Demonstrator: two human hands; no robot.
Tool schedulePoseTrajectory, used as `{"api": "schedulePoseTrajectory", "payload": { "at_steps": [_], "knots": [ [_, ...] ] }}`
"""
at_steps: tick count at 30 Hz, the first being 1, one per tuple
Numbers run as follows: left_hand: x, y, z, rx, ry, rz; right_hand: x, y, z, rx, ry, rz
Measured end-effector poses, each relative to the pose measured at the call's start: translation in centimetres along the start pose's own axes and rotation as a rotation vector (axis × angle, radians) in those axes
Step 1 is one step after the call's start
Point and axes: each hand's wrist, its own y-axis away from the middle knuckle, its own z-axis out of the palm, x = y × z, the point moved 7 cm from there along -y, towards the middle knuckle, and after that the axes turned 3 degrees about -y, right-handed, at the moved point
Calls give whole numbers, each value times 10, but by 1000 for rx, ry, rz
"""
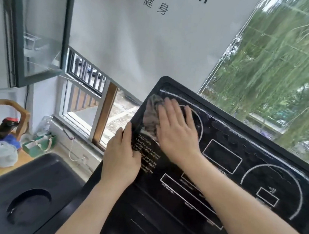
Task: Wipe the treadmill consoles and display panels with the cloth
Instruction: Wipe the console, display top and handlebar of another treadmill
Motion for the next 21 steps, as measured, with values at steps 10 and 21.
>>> {"api": "schedulePoseTrajectory", "payload": {
  "at_steps": [10,21],
  "knots": [
    [11,-8,-11,57,175,-13,-18,-16,-3,19,-109,105],
    [4,-17,-6,16,231,-17,43,-78,-38,-21,-166,211]
  ]
}}
